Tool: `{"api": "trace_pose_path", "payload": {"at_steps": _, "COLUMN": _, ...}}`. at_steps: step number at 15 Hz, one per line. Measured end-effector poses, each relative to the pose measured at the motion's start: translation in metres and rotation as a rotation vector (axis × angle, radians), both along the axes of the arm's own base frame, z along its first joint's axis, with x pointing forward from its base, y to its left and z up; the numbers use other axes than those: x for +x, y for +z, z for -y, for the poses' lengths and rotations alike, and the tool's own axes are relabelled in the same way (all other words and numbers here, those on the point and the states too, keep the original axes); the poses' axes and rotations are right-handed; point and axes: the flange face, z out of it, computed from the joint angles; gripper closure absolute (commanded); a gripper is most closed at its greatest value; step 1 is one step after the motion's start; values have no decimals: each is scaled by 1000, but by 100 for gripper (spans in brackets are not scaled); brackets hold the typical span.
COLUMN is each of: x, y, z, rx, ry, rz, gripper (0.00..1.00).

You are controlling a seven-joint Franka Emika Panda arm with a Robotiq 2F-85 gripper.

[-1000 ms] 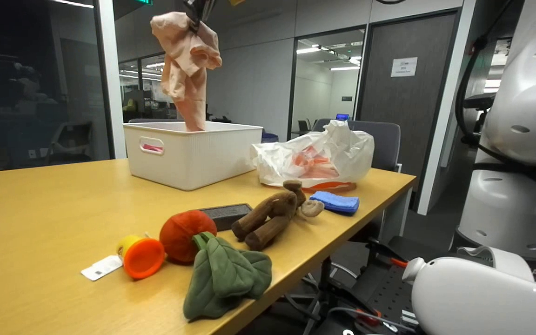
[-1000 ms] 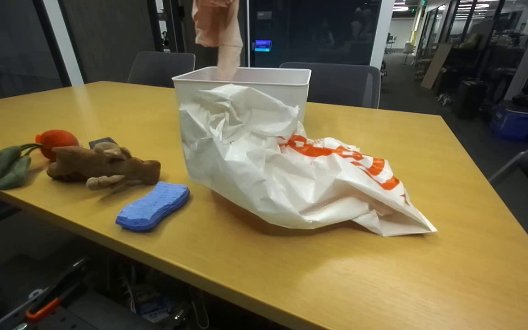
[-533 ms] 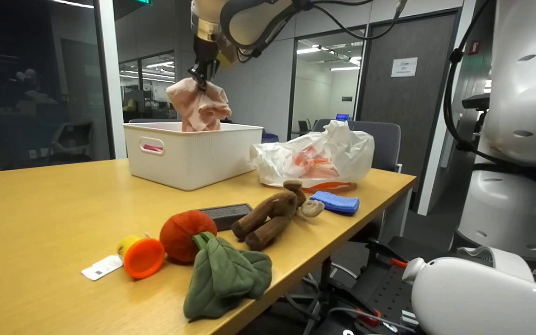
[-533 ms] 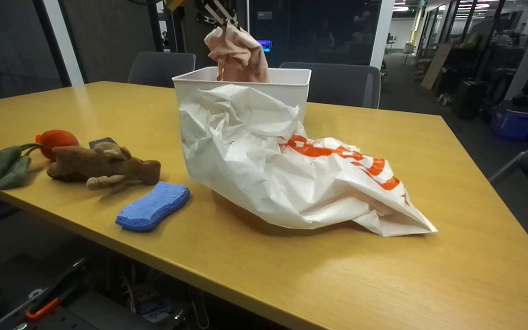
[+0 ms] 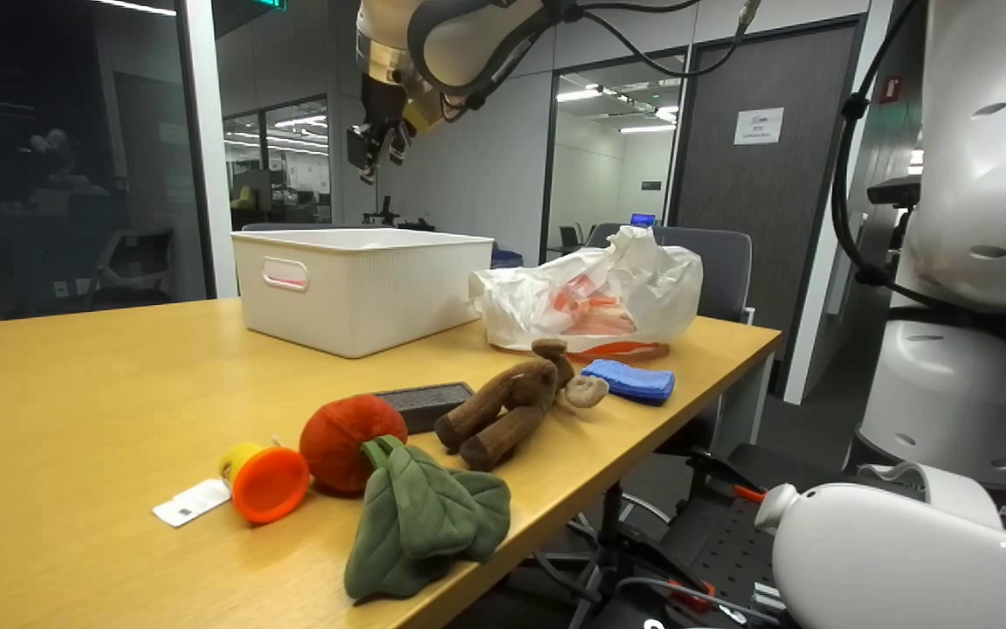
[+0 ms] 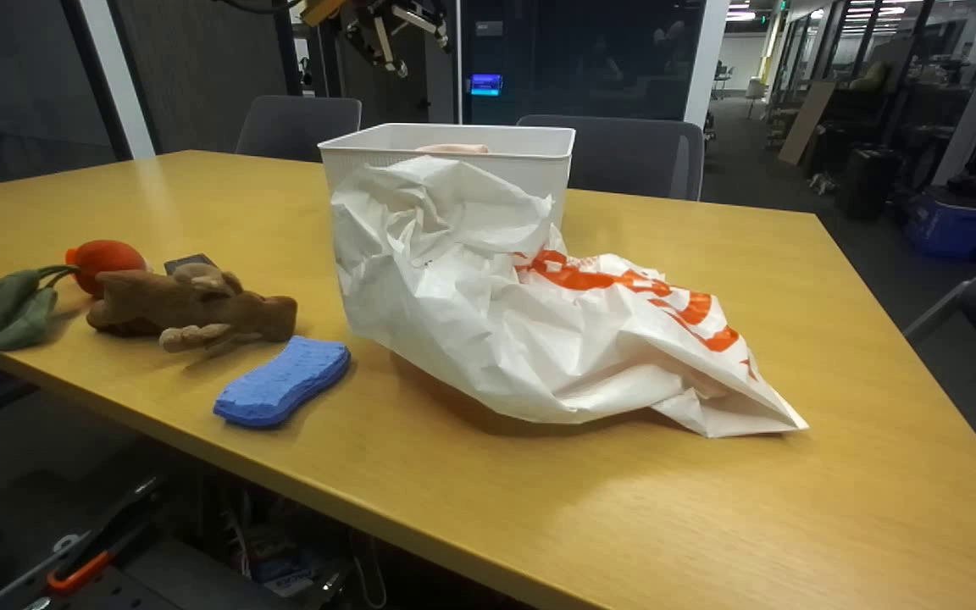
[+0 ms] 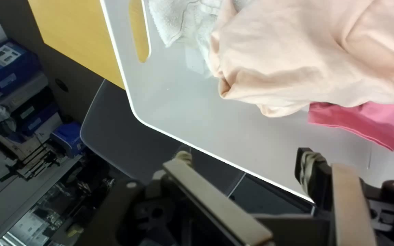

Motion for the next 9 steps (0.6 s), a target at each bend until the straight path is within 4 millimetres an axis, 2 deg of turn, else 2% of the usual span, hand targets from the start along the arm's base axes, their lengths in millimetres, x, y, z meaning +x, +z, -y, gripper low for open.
{"api": "trace_pose_path", "payload": {"at_steps": 2, "x": -13, "y": 5, "z": -4, "rx": 66, "ry": -4, "rz": -65, "gripper": 0}}
{"api": "trace_pose_path", "payload": {"at_steps": 4, "x": -38, "y": 12, "z": -18, "rx": 129, "ry": 18, "rz": -147, "gripper": 0}}
{"api": "trace_pose_path", "payload": {"at_steps": 7, "x": -91, "y": 26, "z": -44, "rx": 229, "ry": 101, "rz": -257, "gripper": 0}}
{"api": "trace_pose_path", "payload": {"at_steps": 9, "x": -129, "y": 29, "z": -59, "rx": 261, "ry": 166, "rz": -315, "gripper": 0}}
